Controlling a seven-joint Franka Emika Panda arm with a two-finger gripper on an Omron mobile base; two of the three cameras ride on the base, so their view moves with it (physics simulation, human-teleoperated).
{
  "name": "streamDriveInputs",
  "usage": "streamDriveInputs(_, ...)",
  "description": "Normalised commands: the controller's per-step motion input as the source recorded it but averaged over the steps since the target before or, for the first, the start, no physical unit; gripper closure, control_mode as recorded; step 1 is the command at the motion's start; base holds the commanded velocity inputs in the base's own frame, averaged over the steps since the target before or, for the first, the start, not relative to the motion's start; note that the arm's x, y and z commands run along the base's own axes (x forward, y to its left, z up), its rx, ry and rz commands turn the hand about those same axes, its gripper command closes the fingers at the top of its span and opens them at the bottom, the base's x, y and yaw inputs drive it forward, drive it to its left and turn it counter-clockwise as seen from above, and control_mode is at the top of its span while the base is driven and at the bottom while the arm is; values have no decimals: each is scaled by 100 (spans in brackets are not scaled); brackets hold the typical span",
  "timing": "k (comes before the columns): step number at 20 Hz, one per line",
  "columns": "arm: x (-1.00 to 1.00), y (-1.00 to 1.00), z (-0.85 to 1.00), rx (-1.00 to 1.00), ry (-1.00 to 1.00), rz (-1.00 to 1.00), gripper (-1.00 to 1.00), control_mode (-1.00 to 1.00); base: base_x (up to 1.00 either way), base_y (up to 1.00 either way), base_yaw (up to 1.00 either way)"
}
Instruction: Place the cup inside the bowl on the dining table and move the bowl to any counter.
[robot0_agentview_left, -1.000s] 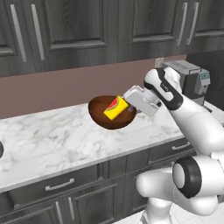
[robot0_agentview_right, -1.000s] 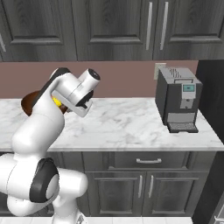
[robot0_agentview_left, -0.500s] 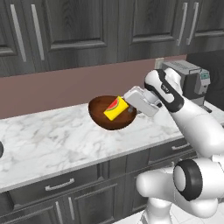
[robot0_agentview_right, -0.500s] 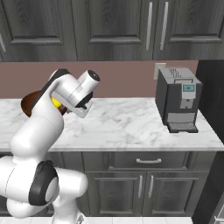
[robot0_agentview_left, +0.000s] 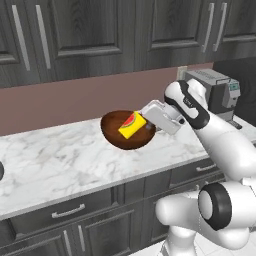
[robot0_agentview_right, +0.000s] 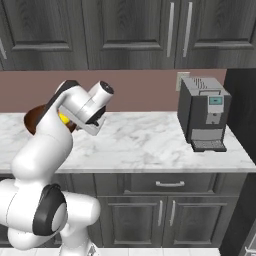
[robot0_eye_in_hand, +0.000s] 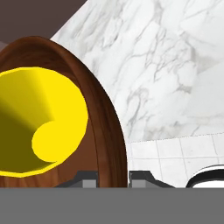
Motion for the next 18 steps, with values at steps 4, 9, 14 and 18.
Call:
streamDriveInputs(4,0,9,-40,1,0,0,100,-100,0,0,0)
streamDriveInputs(9,0,6,-35,2,0,0,100,-100,0,0,0)
streamDriveInputs(14,0,4,-32,3,0,0,100,-100,0,0,0)
streamDriveInputs(18,0,6,-26,2,0,0,100,-100,0,0,0)
